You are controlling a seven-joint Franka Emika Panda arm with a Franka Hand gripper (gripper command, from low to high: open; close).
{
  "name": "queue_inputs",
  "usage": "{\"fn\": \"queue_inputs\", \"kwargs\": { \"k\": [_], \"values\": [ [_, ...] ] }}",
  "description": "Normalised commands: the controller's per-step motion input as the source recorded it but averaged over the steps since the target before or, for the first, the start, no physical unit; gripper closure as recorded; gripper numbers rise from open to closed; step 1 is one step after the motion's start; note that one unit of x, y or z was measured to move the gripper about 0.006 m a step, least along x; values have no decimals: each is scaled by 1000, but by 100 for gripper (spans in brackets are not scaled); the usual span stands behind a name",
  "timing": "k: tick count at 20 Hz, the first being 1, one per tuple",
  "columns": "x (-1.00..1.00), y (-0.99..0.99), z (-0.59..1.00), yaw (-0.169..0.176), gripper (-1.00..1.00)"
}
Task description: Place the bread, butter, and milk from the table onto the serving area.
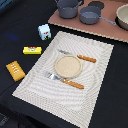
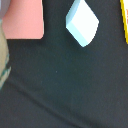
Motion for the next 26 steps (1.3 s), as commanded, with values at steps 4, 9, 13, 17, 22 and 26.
{"fn": "queue_inputs", "kwargs": {
  "k": [4,9,13,17,22,26],
  "values": [
    [17,-199,-146,0,-100],
    [-24,-714,-262,-1,-100],
    [26,-512,-309,-3,-100],
    [10,-595,-301,-16,-100],
    [25,-654,-219,-4,-100],
    [-11,-698,-246,0,-100]
  ]
}}
